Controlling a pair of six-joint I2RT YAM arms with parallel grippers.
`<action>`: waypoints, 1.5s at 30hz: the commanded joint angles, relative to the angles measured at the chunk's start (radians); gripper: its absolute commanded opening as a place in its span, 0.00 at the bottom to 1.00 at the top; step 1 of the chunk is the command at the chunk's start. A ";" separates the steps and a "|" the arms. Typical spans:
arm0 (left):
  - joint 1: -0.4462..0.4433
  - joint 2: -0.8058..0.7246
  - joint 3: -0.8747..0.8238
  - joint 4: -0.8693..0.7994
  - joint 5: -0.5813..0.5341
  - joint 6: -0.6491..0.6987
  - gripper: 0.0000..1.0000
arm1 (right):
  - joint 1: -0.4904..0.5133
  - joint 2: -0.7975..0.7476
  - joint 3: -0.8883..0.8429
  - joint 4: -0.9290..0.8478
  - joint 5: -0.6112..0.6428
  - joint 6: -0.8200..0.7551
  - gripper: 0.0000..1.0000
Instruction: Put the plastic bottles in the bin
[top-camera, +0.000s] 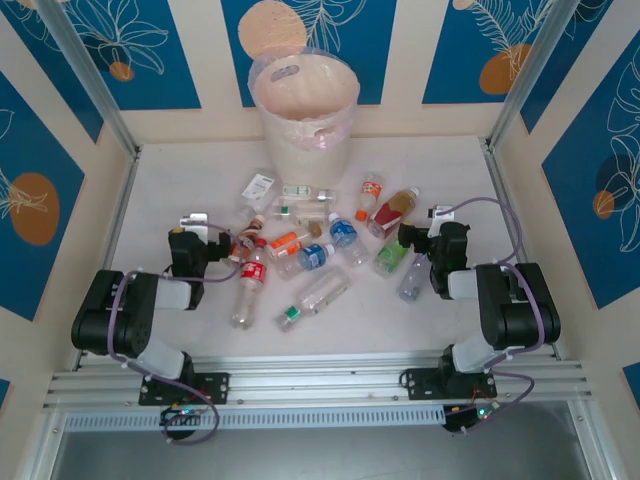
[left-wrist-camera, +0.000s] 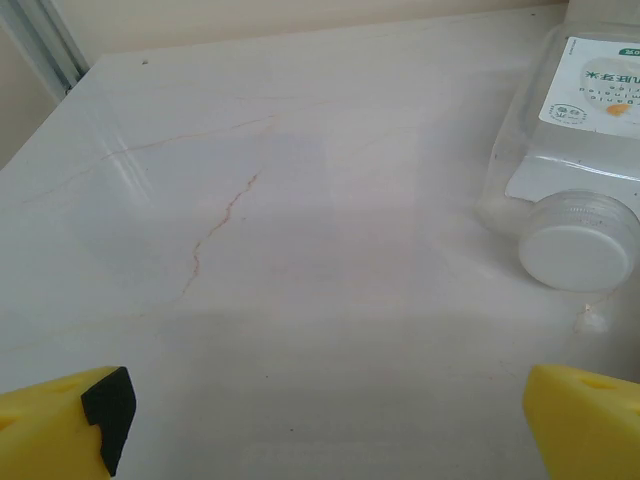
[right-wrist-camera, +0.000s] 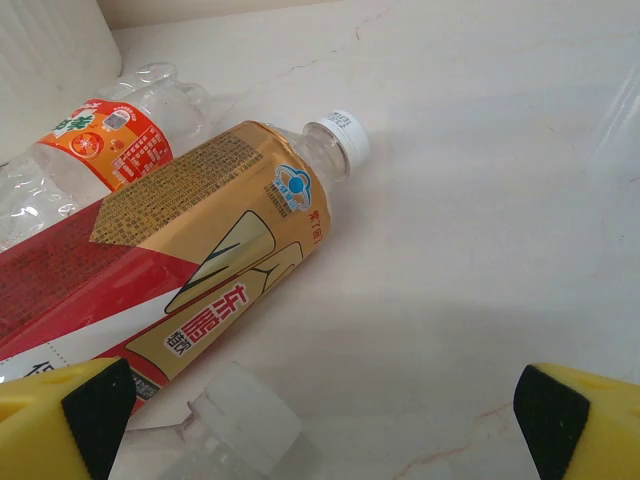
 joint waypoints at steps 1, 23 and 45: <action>0.005 0.003 0.016 0.001 0.015 0.014 1.00 | 0.002 -0.012 0.002 0.043 0.024 0.000 0.99; 0.006 0.003 0.017 0.000 0.016 0.014 1.00 | 0.001 -0.012 0.005 0.040 0.021 0.002 0.99; 0.001 -0.302 0.166 -0.540 -0.139 -0.157 1.00 | 0.008 -0.325 0.155 -0.445 0.056 0.148 0.99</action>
